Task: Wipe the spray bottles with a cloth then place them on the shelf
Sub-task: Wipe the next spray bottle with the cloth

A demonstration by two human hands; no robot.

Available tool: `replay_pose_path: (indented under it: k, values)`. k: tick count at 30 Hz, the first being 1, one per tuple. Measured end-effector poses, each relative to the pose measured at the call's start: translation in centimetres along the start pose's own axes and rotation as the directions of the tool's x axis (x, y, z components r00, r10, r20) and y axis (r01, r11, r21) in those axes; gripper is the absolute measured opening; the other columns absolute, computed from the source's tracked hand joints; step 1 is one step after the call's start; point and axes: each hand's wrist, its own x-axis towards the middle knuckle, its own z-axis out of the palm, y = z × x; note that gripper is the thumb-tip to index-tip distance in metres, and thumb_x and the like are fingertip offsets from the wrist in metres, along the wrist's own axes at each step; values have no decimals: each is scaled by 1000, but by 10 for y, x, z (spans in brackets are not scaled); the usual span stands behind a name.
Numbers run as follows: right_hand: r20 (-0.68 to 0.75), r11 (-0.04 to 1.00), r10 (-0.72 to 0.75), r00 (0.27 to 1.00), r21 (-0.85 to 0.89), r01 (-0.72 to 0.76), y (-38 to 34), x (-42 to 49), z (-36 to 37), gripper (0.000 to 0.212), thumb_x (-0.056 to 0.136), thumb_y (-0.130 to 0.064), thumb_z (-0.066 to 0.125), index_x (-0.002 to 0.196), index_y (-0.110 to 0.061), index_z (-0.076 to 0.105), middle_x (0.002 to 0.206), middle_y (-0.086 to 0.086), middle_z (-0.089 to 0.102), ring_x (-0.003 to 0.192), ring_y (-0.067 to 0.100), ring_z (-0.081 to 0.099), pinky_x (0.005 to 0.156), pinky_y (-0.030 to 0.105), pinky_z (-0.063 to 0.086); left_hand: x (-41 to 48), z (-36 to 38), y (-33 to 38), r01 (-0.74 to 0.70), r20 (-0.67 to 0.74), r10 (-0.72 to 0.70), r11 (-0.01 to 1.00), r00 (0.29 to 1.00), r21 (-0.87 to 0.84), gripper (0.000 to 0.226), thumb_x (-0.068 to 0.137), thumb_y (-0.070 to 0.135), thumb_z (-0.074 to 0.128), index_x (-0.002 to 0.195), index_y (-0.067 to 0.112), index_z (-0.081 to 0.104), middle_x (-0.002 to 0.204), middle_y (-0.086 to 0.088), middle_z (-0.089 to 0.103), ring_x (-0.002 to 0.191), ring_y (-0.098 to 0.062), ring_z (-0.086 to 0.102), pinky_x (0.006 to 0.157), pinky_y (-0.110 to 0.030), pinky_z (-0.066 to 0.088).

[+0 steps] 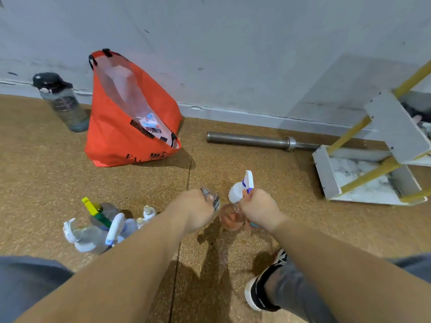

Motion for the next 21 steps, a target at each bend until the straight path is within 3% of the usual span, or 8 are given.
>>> replay_pose_path:
  k: [4, 7, 9, 14, 17, 19, 21]
  values:
    - [-7, 997, 71, 997, 12, -71, 17, 24, 19, 39, 107, -37, 39, 90, -9, 61, 81, 10, 67, 66, 24, 63, 55, 28, 43, 17, 8, 4, 7, 77, -11, 998, 997, 56, 36, 111, 39, 37, 91, 15, 54, 84, -5, 61, 71, -20, 58, 60, -29, 42]
    - [14, 996, 88, 996, 30, -88, 26, 39, 27, 35, 103, -35, 41, 99, -8, 64, 91, 12, 70, 82, 31, 69, 68, 35, 51, 27, 12, 7, 0, 93, -9, 995, 996, 98, 34, 111, 41, 35, 105, 14, 54, 87, -1, 59, 83, -19, 61, 75, -32, 49]
    - [-7, 992, 106, 994, 66, -106, 33, 44, 32, 35, 100, -39, 42, 96, -11, 63, 84, 10, 69, 77, 31, 68, 71, 40, 55, 32, 15, 9, -3, 103, -11, 991, 995, 131, 36, 111, 43, 35, 112, 13, 55, 96, -2, 62, 90, -19, 61, 84, -34, 50]
    - [18, 986, 156, 988, 61, -157, 48, 48, 45, 31, 96, -44, 43, 91, -18, 60, 75, 6, 70, 75, 32, 71, 85, 53, 58, 34, 23, 15, -33, 150, 0, 975, 989, 218, 38, 112, 41, 33, 107, 12, 57, 100, -7, 61, 93, -22, 60, 88, -36, 50]
    - [-45, 988, 154, 987, 11, -153, 40, 38, 37, 31, 99, -42, 44, 95, -16, 60, 83, 4, 70, 85, 32, 71, 86, 45, 56, 31, 23, 13, -61, 184, 19, 972, 983, 225, 37, 112, 43, 32, 109, 13, 54, 102, -6, 57, 94, -22, 58, 89, -36, 49]
    - [-140, 987, 110, 984, -99, -124, 33, 31, 29, 29, 102, -39, 44, 104, -15, 61, 99, 6, 68, 95, 31, 68, 77, 36, 51, 27, 21, 7, -70, 188, 30, 975, 982, 211, 37, 112, 44, 32, 108, 14, 53, 101, -5, 57, 94, -21, 58, 83, -35, 45]
    - [-176, 985, 33, 984, -163, -62, 21, 22, 23, 28, 101, -35, 45, 111, -15, 60, 108, 7, 65, 97, 32, 66, 75, 37, 50, 19, 16, 0, -69, 185, 33, 979, 982, 190, 39, 112, 45, 32, 109, 14, 54, 107, -8, 61, 98, -22, 60, 84, -35, 45]
